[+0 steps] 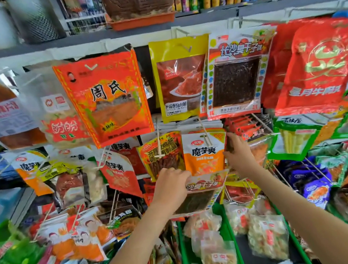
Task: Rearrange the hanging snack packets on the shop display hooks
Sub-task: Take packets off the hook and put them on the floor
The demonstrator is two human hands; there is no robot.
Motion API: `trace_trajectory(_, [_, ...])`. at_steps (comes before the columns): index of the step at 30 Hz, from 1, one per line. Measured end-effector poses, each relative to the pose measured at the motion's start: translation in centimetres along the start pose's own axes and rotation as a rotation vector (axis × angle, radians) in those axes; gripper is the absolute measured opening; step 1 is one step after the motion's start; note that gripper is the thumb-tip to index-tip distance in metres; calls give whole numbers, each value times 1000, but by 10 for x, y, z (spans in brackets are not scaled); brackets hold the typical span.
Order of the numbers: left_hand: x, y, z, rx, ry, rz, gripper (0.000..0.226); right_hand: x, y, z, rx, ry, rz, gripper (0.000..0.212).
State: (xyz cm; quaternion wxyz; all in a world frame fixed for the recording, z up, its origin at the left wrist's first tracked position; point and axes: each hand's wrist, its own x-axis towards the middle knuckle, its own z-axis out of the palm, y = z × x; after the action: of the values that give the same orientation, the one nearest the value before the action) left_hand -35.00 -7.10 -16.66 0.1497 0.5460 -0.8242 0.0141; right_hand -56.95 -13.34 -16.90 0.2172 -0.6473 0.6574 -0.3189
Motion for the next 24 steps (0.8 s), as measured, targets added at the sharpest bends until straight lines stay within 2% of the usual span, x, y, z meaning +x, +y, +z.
trace_trajectory(3, [16,-3,6,-5,34,-16,25,19,3,-2,-77,-27,-74,59])
trace_trajectory(7, [31,2,10,-11,71,-36,23,37,7,3,-142,-185,-123,62])
trace_trajectory(10, [41,6,12,8,99,-37,23,49,11,10,-215,-43,-190,55])
trace_trajectory(13, [50,7,19,-6,145,-67,22,61,12,14,-245,66,-184,29])
trace_trajectory(15, [54,6,26,-31,191,-88,20,67,10,15,-251,24,-173,20])
trace_trajectory(18, [57,10,29,-9,204,-86,20,69,8,14,-227,-63,-185,21])
trace_trajectory(24, [64,23,30,-25,202,-63,11,51,17,0,-136,-127,-307,26])
